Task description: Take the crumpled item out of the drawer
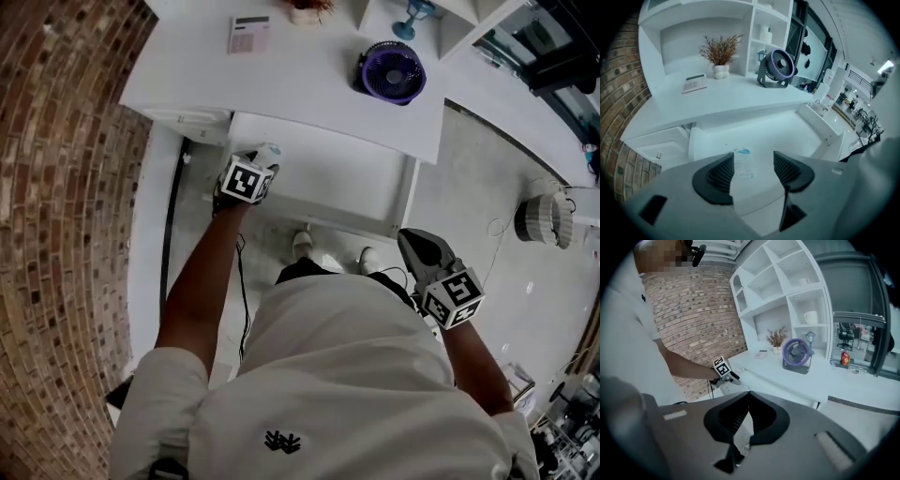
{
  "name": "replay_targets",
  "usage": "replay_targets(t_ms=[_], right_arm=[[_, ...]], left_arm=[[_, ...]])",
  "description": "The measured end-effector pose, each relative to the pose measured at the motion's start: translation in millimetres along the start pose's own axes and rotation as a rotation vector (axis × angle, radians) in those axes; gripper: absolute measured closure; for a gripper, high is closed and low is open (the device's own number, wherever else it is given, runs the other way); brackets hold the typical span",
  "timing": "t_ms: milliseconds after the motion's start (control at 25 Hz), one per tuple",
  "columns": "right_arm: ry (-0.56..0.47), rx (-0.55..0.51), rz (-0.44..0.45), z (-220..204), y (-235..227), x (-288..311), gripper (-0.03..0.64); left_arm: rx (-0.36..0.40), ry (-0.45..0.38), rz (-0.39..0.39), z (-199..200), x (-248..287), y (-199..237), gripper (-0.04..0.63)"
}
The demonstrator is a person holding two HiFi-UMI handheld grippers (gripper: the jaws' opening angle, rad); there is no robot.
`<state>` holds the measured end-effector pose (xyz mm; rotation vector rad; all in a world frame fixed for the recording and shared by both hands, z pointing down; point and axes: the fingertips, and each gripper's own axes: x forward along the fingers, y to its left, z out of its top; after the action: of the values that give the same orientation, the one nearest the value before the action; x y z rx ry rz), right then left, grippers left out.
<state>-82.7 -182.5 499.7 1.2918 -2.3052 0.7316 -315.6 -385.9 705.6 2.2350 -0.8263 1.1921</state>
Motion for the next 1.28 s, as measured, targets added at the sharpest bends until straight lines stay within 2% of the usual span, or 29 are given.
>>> replay_targets(t_ms=[320,600,800,960,1120,1280], right_arm=[[0.008,0.052,-0.096,-4,-14,-2,0.603],[0.026,0.075,-0.133,-8,-22,-3,0.603],[0.034,0.073,-0.145,-8,-28,-5,0.603],[0.033,0.076,-0.141,-7,-27,-6,0.603],[0.027,0.070,-0.120,-7,-27,-5,0.603],[0.009,0.062,-0.101,-2,-29,-6,0.603]], left_arm=[[0.073,0.128,-0.020,-12,54,21,0.311],[0.120,0.233,0.019,-25,82,35,0.299],[0.084,0.246,0.014,-34,94,41,0.327],[0.056,0.239,0.007,-33,88,41,0.413],[0.023,0.216,-0.023,-31,81,31,0.467],[-0.001,0.189,-0.019,-24,67,25,0.482]])
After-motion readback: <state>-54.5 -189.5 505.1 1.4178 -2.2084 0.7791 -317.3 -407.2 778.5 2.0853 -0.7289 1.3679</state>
